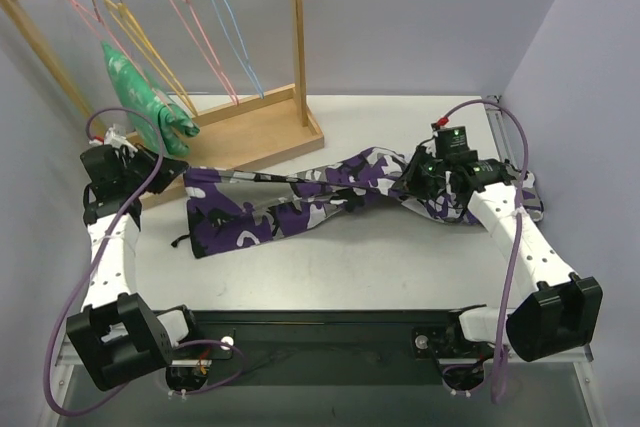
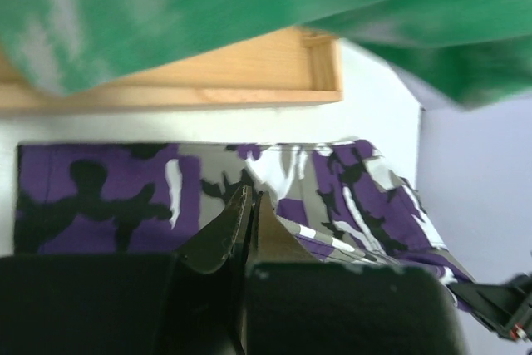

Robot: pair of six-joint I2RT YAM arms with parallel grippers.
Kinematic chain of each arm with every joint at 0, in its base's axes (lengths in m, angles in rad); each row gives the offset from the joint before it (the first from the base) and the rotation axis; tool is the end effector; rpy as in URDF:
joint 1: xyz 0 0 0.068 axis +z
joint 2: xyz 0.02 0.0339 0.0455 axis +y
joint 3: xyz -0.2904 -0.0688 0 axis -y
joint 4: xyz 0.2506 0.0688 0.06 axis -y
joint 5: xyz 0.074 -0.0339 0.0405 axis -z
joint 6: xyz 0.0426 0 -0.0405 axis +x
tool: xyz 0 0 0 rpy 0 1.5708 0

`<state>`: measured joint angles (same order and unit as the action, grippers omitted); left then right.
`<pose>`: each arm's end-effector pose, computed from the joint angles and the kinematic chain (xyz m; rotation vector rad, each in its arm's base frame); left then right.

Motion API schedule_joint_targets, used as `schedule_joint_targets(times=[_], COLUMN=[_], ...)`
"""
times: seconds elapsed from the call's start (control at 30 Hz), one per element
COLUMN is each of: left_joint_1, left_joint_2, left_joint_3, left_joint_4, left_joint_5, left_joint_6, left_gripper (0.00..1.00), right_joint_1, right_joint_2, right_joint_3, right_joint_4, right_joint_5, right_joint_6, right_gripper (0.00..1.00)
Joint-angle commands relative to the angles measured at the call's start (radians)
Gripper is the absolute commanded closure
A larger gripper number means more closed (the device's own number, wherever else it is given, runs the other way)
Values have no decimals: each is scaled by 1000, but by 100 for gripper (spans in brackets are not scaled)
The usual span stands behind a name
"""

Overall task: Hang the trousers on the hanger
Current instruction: Flatten out the trousers at the center of the board.

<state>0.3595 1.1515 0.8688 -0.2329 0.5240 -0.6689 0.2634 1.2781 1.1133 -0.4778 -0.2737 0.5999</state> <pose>0.2468 0.0700 0.3118 -0.7355 1.9587 -0.7333 0.2725 0.0854 0.3407 0.2281 2.2868 0.7669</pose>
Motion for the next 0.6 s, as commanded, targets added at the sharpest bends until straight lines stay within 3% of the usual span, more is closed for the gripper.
schedule_joint_targets(times=[0.0, 0.17, 0.3, 0.57], left_joint_1=[47, 47, 47, 44], left_joint_2=[10, -21, -75, -122], left_joint_3=[114, 73, 12, -4], left_joint_4=[272, 412, 432, 307], left_joint_5=[79, 201, 183, 148], left_joint_6=[16, -4, 0, 121], left_gripper=[100, 100, 100, 100], right_joint_1=[-95, -102, -101, -96], right_joint_2=[-39, -31, -95, -290], right_joint_3=[34, -33, -176, -427], right_joint_4=[-18, 125, 209, -4], right_joint_5=[-25, -176, -222, -211], right_joint_6=[-6, 49, 66, -49], right_gripper=[100, 100, 100, 100])
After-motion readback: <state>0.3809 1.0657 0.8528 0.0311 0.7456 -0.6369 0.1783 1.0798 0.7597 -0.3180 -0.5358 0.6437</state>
